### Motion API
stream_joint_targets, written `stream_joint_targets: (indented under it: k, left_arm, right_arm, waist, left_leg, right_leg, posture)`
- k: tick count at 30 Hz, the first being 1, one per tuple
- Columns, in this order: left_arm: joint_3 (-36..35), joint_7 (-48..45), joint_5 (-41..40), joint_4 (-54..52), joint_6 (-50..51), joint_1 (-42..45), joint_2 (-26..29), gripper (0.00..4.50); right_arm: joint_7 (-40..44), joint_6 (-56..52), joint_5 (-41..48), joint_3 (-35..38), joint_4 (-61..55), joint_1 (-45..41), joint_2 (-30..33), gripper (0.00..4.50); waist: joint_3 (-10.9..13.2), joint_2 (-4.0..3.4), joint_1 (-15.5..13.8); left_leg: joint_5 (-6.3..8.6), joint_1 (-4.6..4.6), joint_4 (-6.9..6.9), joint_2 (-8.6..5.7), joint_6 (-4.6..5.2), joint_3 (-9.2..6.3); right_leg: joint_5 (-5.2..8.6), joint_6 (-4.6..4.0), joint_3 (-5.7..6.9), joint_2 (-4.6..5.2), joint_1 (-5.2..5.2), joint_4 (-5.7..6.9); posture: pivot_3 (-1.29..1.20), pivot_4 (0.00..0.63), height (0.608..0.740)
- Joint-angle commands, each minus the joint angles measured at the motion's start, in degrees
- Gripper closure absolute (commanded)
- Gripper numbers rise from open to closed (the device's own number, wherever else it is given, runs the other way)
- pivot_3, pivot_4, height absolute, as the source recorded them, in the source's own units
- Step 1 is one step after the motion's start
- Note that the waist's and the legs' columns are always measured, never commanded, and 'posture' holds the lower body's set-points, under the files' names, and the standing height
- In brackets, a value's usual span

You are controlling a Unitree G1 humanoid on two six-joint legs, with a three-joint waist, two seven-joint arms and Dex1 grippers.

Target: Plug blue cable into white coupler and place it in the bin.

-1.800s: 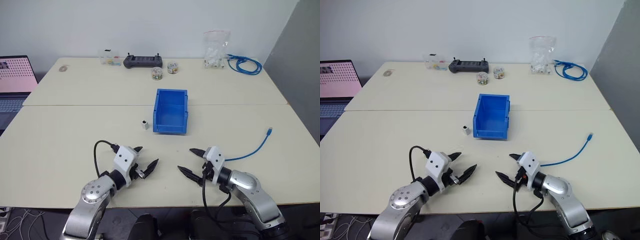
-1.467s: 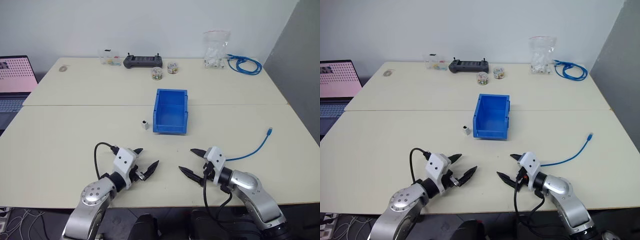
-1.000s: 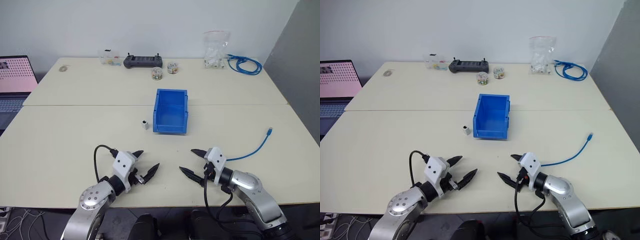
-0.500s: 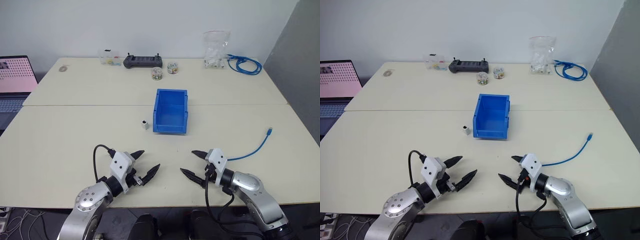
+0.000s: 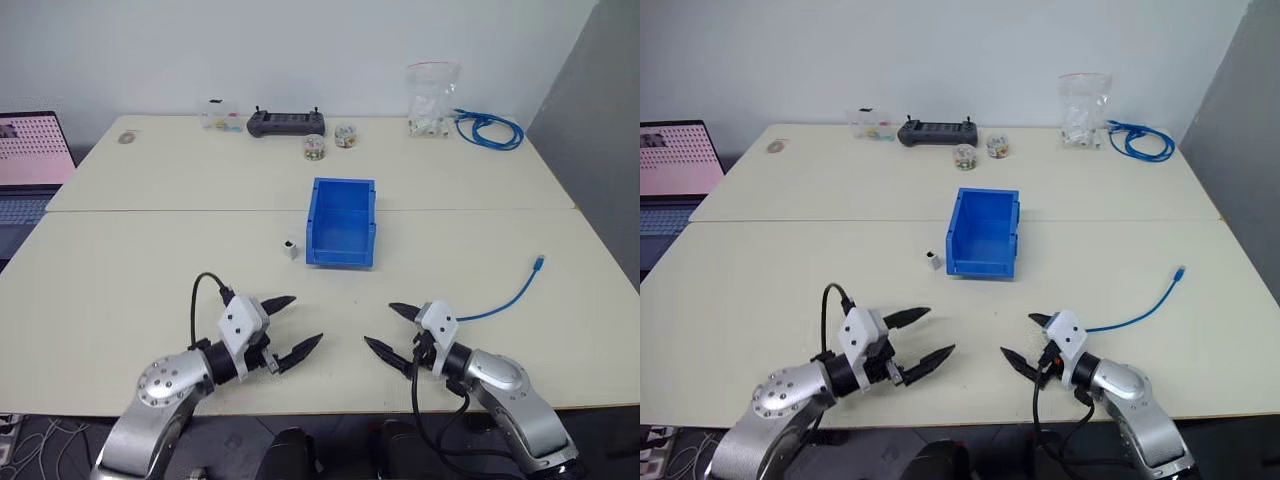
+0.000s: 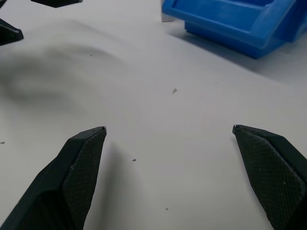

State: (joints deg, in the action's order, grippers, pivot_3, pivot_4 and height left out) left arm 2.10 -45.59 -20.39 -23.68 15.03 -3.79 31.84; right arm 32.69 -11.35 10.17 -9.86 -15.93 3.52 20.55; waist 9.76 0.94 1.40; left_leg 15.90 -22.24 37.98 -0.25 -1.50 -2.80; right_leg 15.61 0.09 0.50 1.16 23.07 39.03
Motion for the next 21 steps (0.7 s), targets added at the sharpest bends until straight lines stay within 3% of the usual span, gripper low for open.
stream_joint_targets:
  k: [1,3,10,21]
  left_arm:
    - [2.47,-3.82,-3.35,-0.61,4.17,6.01,0.93,0.15]
    - [3.86,-5.88,-4.40,0.58,6.23,10.26,1.10,0.15]
    - [9.28,-10.02,-1.50,5.05,7.38,21.03,1.06,0.15]
    - [13.40,-12.02,2.81,8.90,3.35,24.53,-0.64,0.15]
  right_arm:
    - [-7.79,0.81,-2.48,4.85,-5.75,0.76,-1.82,0.00]
    - [-16.15,-2.65,-7.28,7.32,-8.86,1.16,-4.36,0.00]
    - [-31.74,-16.21,-13.39,18.04,-16.42,-1.22,-9.87,0.00]
    - [-36.48,-34.84,-13.10,28.90,-10.31,-10.69,-9.08,0.00]
  waist:
    - [0.00,0.01,-0.05]
    - [-0.03,0.00,-0.06]
    - [-0.03,-0.01,0.13]
    - [-0.04,-0.03,0.17]
  left_leg:
    - [0.00,0.00,0.00,-0.01,0.00,-0.01]
    - [0.00,0.00,0.00,-0.02,-0.01,0.01]
    - [-0.01,0.01,-0.01,-0.03,-0.02,0.01]
    - [-0.01,0.04,-0.04,-0.04,-0.02,0.07]
  right_leg:
    - [0.00,0.00,0.01,0.00,0.00,0.01]
    - [0.00,0.00,0.00,0.00,0.00,0.01]
    - [-0.01,-0.01,-0.03,-0.01,0.02,0.06]
    - [-0.03,-0.05,-0.09,-0.02,0.02,0.06]
  posture:
    - [0.00,0.150,0.740]
    - [0.00,0.150,0.740]
    - [0.00,0.150,0.740]
    - [0.00,0.150,0.740]
